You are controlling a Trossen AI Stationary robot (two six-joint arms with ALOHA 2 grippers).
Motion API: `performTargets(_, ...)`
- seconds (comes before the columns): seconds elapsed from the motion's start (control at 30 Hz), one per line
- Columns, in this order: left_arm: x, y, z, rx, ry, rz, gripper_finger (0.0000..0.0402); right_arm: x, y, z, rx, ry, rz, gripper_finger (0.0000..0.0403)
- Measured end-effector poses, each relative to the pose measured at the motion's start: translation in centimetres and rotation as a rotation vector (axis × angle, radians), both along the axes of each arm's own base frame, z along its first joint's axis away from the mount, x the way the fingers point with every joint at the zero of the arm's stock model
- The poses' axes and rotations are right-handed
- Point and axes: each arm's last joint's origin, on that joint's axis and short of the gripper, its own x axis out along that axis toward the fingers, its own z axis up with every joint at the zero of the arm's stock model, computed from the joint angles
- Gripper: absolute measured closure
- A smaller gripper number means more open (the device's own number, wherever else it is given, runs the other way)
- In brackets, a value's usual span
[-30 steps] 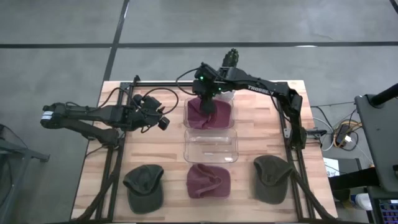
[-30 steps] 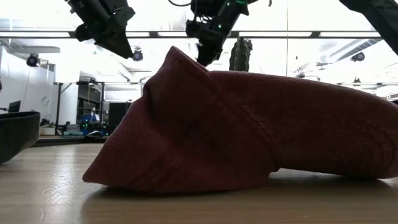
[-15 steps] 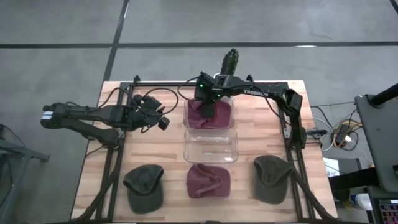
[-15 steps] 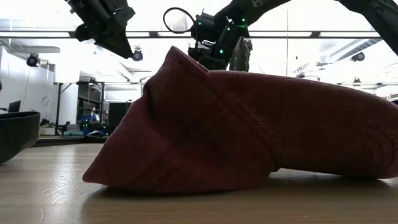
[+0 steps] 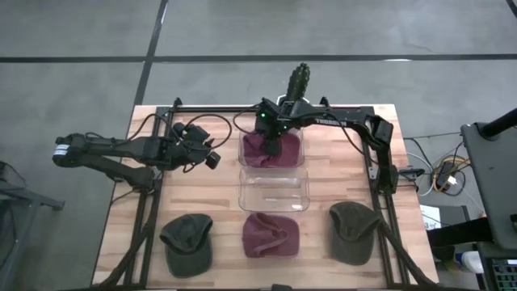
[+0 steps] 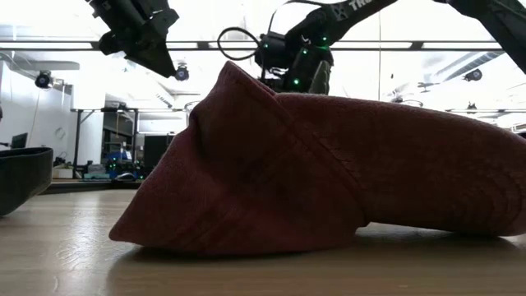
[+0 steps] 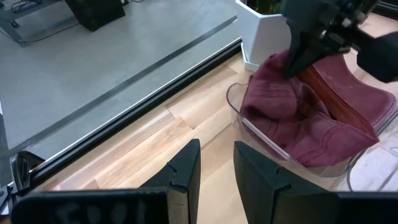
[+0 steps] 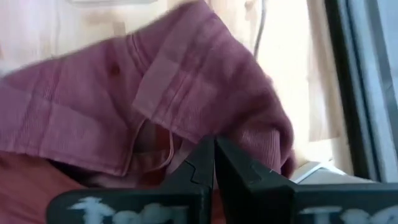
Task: Pick & Place hat
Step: Put the top red cap into the top transparent bin, then put the red cap into the top transparent bin
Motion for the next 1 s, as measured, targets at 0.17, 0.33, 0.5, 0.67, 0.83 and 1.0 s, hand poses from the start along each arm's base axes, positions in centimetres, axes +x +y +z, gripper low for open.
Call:
performTargets(0.17,0.0,0.0,0.0,-0.001,-0.001,0.001,0.0312,-0.2,0.0,-0.7,0.011,0.011,-0.011,0.0394)
performTargets(0.33,0.0,0.0,0.0,-0.001,-0.001,0.001,0.0312,-0.3,0.1,-1.0,0.024,0.018,-0.028,0.0394)
performTargets(0.5,0.0,0.0,0.0,-0.001,-0.001,0.001,0.0312,-0.4,0.4,0.5,0.029,0.007,-0.032,0.0394)
performTargets(0.67,0.0,0.0,0.0,0.000,-0.001,0.000,0.0312,-1.0,1.6,3.6,0.032,-0.020,-0.027,0.0394)
performTargets(0.83,0.0,0.0,0.0,0.002,0.003,-0.003,0.0312,-2.3,3.7,6.5,0.034,-0.046,-0.006,0.0394)
performTargets(1.0,0.1,0.0,0.0,0.001,-0.005,-0.003,0.0312,-3.9,7.1,8.9,0.057,-0.024,0.039,0.0394)
